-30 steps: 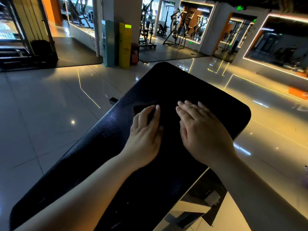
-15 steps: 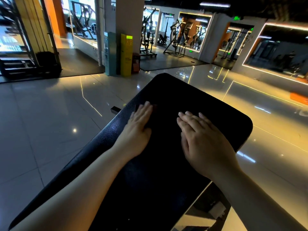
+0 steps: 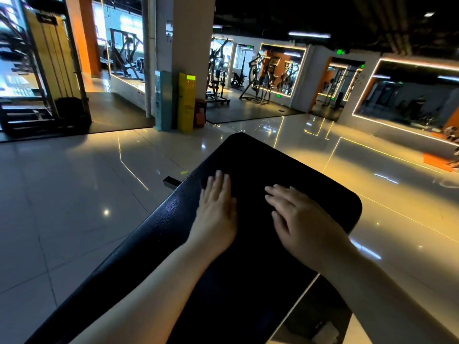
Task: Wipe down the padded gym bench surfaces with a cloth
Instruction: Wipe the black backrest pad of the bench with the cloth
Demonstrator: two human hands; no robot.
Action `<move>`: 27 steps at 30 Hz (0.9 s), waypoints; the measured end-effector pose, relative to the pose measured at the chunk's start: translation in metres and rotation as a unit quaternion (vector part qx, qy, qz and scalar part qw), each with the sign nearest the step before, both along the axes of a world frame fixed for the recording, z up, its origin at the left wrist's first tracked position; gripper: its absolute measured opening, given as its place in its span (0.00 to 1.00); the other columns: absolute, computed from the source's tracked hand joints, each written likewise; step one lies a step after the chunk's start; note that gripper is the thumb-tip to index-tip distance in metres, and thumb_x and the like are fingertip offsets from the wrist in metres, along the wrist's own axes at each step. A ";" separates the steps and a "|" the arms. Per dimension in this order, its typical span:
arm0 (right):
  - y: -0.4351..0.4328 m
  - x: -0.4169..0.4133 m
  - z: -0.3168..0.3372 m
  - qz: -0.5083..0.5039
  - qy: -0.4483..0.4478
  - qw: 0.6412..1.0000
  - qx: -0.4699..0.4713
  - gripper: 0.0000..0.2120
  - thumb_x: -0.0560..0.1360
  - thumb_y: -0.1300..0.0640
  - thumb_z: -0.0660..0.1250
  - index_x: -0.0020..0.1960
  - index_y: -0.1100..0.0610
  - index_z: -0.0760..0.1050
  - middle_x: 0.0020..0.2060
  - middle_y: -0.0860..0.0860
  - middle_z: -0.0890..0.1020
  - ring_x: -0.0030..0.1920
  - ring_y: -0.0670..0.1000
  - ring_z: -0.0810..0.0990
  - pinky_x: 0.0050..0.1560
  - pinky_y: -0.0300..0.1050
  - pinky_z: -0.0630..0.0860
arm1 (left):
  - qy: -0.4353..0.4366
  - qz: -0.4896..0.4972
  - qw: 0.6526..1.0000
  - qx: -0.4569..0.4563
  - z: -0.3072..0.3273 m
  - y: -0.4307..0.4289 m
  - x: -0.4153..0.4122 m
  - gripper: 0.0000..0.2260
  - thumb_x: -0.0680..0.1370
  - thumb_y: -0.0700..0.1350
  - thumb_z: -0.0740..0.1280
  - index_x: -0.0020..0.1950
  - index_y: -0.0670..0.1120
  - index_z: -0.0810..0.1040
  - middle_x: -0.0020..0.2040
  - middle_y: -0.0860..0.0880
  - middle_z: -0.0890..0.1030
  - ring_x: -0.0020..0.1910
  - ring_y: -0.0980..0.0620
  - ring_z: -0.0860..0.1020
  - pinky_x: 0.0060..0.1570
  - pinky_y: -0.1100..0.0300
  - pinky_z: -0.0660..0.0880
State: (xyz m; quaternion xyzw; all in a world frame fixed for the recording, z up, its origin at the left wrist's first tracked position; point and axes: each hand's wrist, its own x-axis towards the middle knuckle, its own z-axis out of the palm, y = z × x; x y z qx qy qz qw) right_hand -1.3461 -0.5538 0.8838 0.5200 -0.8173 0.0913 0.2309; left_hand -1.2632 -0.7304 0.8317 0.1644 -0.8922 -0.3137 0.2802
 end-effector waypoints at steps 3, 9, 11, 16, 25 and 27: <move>0.008 -0.017 0.021 -0.017 0.024 0.999 0.019 0.23 0.80 0.51 0.55 0.70 0.59 0.76 0.70 0.53 0.76 0.72 0.52 0.72 0.75 0.51 0.63 | 0.027 -0.107 0.989 -0.093 -0.006 0.024 0.023 0.26 0.85 0.51 0.53 0.81 0.56 0.45 0.80 0.60 0.40 0.77 0.62 0.35 0.76 0.59 0.36; 0.007 -0.023 0.018 -0.017 0.024 0.999 0.036 0.27 0.81 0.48 0.48 0.74 0.56 0.71 0.74 0.51 0.72 0.76 0.49 0.65 0.78 0.52 0.59 | -0.039 0.030 0.999 0.014 -0.016 -0.037 0.016 0.27 0.85 0.51 0.50 0.81 0.53 0.41 0.80 0.55 0.36 0.76 0.59 0.33 0.74 0.58 0.36; 0.006 -0.023 0.019 -0.020 0.025 0.999 0.033 0.26 0.81 0.48 0.49 0.74 0.56 0.71 0.74 0.50 0.72 0.76 0.48 0.65 0.78 0.51 0.58 | -0.050 0.031 0.998 0.012 -0.009 -0.024 0.010 0.27 0.86 0.50 0.50 0.81 0.52 0.41 0.80 0.54 0.35 0.76 0.57 0.32 0.73 0.59 0.35; 0.005 -0.023 0.018 -0.015 0.026 0.999 0.023 0.26 0.81 0.49 0.50 0.73 0.56 0.72 0.73 0.50 0.72 0.75 0.48 0.66 0.77 0.52 0.60 | 0.027 -0.135 0.986 -0.094 -0.010 -0.018 0.014 0.26 0.84 0.49 0.53 0.81 0.56 0.48 0.80 0.61 0.44 0.78 0.62 0.39 0.78 0.56 0.39; 0.004 -0.024 0.016 -0.023 0.039 0.999 0.025 0.24 0.81 0.50 0.52 0.73 0.55 0.73 0.73 0.49 0.73 0.75 0.47 0.66 0.77 0.52 0.61 | 0.066 -0.148 0.985 -0.055 0.001 -0.001 0.007 0.24 0.83 0.52 0.52 0.80 0.55 0.55 0.80 0.62 0.51 0.79 0.63 0.45 0.76 0.64 0.38; 0.004 -0.024 0.016 -0.023 0.038 0.999 0.023 0.23 0.81 0.50 0.53 0.73 0.54 0.73 0.73 0.48 0.72 0.75 0.46 0.66 0.77 0.51 0.61 | 0.082 -0.167 0.977 -0.100 -0.005 -0.016 0.012 0.22 0.83 0.50 0.55 0.78 0.55 0.62 0.79 0.61 0.59 0.78 0.63 0.52 0.78 0.58 0.45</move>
